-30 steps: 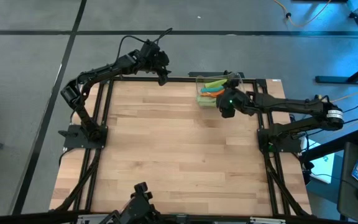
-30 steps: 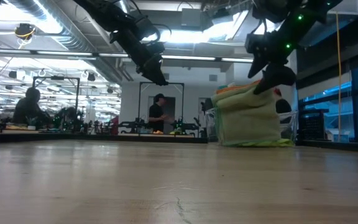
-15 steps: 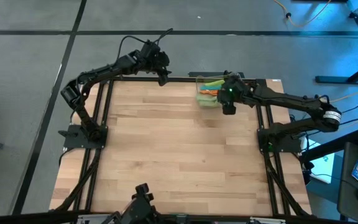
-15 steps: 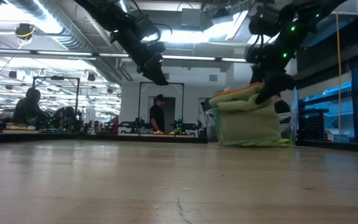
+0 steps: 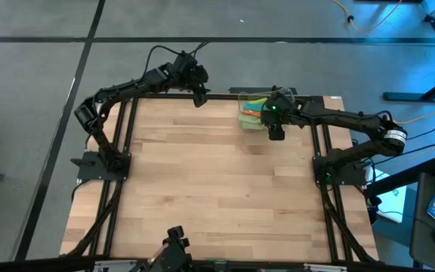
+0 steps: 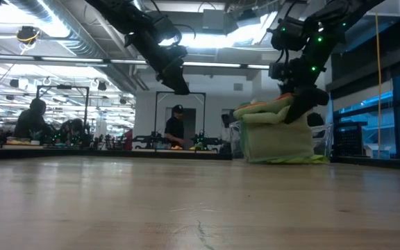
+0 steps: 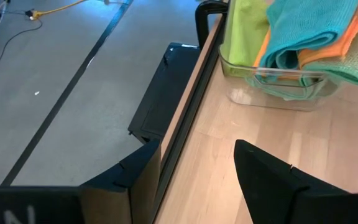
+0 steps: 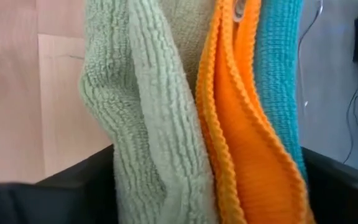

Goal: Fold microfiber towels
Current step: Put the pile of microfiber towels into the transparent bin

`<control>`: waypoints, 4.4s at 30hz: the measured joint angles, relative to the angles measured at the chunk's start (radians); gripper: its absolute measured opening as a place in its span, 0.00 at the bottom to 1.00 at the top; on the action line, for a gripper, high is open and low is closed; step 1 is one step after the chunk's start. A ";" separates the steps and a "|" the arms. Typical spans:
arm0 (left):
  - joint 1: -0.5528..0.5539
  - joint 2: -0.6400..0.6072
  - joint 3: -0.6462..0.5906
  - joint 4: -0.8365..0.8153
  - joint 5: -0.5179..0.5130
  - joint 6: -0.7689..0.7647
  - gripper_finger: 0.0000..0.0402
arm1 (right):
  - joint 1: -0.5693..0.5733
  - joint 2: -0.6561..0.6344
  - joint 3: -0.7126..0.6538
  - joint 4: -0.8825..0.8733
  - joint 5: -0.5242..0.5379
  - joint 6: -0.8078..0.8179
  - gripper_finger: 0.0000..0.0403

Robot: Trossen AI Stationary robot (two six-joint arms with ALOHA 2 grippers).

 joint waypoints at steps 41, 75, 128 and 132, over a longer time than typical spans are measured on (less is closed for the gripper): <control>0.000 0.000 0.000 0.000 0.000 0.000 0.48 | 0.047 0.000 0.002 0.044 0.253 0.248 0.08; 0.000 0.000 0.000 0.001 0.000 0.001 0.48 | -0.063 0.034 -0.012 0.380 0.465 -0.164 0.08; 0.000 0.000 0.000 0.005 0.000 0.001 0.48 | 0.103 0.030 0.094 -0.389 0.301 0.188 0.64; 0.000 0.000 0.000 0.005 0.000 0.001 0.48 | 0.103 0.030 0.174 -0.582 0.207 0.365 0.62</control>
